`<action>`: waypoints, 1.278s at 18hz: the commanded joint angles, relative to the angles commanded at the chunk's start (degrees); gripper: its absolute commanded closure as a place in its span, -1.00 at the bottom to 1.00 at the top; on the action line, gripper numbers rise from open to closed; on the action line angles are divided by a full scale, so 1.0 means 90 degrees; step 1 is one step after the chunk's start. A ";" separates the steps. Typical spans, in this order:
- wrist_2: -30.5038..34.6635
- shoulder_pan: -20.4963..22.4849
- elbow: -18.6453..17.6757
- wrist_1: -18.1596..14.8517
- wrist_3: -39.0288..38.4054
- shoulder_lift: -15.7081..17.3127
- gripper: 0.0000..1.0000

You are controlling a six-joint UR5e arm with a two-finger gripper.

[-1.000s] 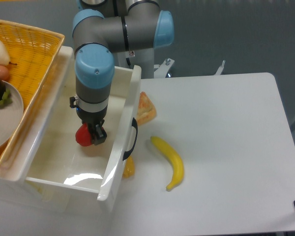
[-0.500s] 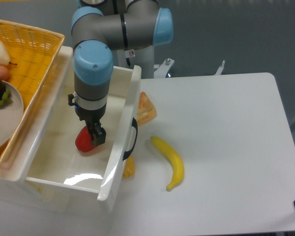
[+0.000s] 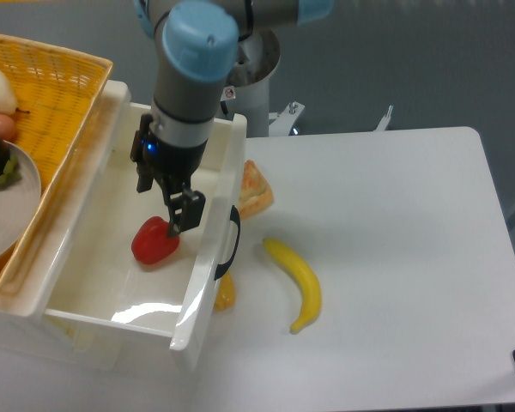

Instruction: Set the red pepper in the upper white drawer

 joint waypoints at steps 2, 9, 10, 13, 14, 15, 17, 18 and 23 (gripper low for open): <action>-0.0186 0.0128 0.0000 0.0087 -0.0186 0.0059 -0.94; -0.0186 0.1152 0.0039 0.0420 -0.0811 0.0040 -0.99; -0.0196 0.1328 0.0058 0.0420 -0.0811 0.0020 -1.00; -0.0235 0.1826 0.0088 0.0411 -0.0811 -0.0174 -1.00; -0.0312 0.2021 0.0088 0.0420 -0.0802 -0.0272 -1.00; -0.0371 0.2148 0.0107 0.0420 -0.0773 -0.0437 -1.00; -0.0372 0.2325 0.0166 0.0430 -0.0743 -0.0682 -1.00; -0.0381 0.2432 0.0205 0.0440 -0.0733 -0.0818 -1.00; -0.0313 0.2823 0.0322 0.0596 -0.0442 -0.1366 -1.00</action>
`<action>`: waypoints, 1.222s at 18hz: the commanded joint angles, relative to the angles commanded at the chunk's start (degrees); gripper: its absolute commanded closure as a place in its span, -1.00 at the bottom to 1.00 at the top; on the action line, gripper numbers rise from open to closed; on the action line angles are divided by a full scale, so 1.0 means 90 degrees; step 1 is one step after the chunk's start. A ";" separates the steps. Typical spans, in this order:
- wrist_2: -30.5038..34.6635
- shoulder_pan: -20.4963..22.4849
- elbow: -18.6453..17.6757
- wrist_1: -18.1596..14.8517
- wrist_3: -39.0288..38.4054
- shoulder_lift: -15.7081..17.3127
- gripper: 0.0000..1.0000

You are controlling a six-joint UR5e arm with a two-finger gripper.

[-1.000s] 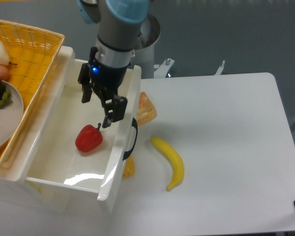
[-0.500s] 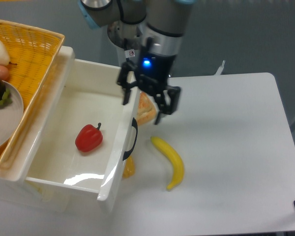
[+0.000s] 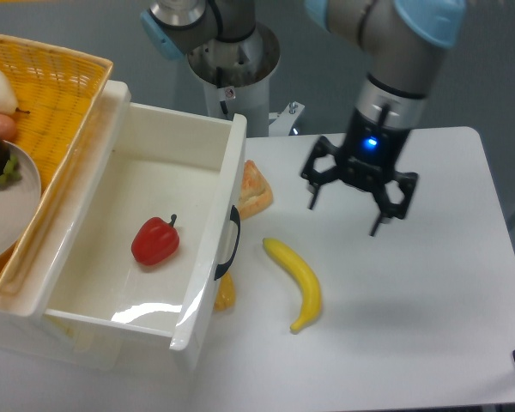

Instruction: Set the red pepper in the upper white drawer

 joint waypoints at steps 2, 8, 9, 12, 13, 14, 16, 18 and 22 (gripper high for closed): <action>0.0010 0.0098 0.0000 0.0049 0.0332 -0.0244 -1.00; 0.0993 0.0138 0.0000 0.0459 0.0480 -0.0733 -1.00; 0.1170 0.0128 0.0010 0.0459 0.0509 -0.0840 -1.00; 0.1687 -0.0018 0.0058 0.0469 0.0509 -0.1143 -1.00; 0.1960 -0.0087 0.0107 0.0469 0.0519 -0.1231 -1.00; 0.2253 -0.0174 0.0117 0.0469 0.0519 -0.1299 -1.00; 0.2568 -0.0292 0.0146 0.0479 0.0693 -0.1485 -1.00; 0.2646 -0.0361 0.0156 0.0469 0.0938 -0.1612 -1.00; 0.2657 -0.0361 0.0244 0.0469 0.1650 -0.1652 -1.00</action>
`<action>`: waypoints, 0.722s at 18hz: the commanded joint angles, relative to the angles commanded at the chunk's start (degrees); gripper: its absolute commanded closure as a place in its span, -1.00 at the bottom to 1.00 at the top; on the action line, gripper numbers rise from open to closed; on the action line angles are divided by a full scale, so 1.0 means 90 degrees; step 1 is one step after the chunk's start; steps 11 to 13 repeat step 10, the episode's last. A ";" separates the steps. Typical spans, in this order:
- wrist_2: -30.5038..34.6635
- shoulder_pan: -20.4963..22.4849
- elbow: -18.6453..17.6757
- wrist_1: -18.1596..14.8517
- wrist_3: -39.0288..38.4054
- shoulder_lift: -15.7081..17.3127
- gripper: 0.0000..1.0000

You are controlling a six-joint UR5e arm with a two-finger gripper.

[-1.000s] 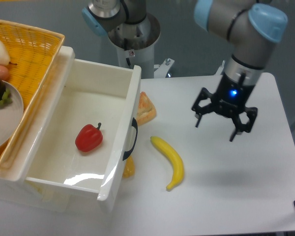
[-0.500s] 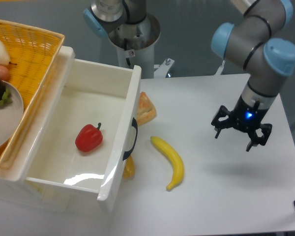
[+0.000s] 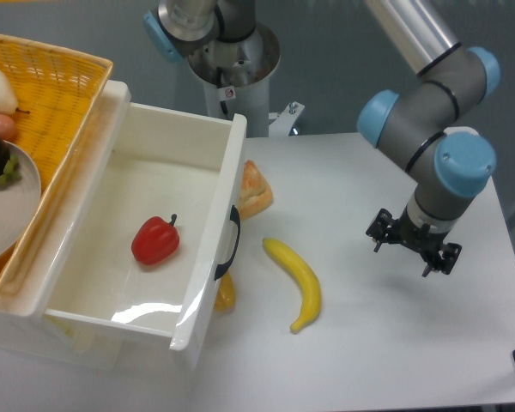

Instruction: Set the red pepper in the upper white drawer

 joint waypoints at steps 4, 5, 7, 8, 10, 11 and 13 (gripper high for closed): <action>-0.0020 0.0019 0.0175 -0.0010 0.0148 -0.0107 -1.00; 0.0000 0.0029 0.0195 -0.0010 0.0158 -0.0117 -1.00; 0.0019 0.0029 0.0195 -0.0010 0.0158 -0.0127 -1.00; 0.0019 0.0029 0.0176 -0.0010 0.0158 -0.0137 -1.00; 0.0029 0.0029 0.0176 -0.0010 0.0158 -0.0137 -1.00; 0.0029 0.0029 0.0176 -0.0010 0.0158 -0.0137 -1.00; 0.0029 0.0029 0.0176 -0.0010 0.0158 -0.0137 -1.00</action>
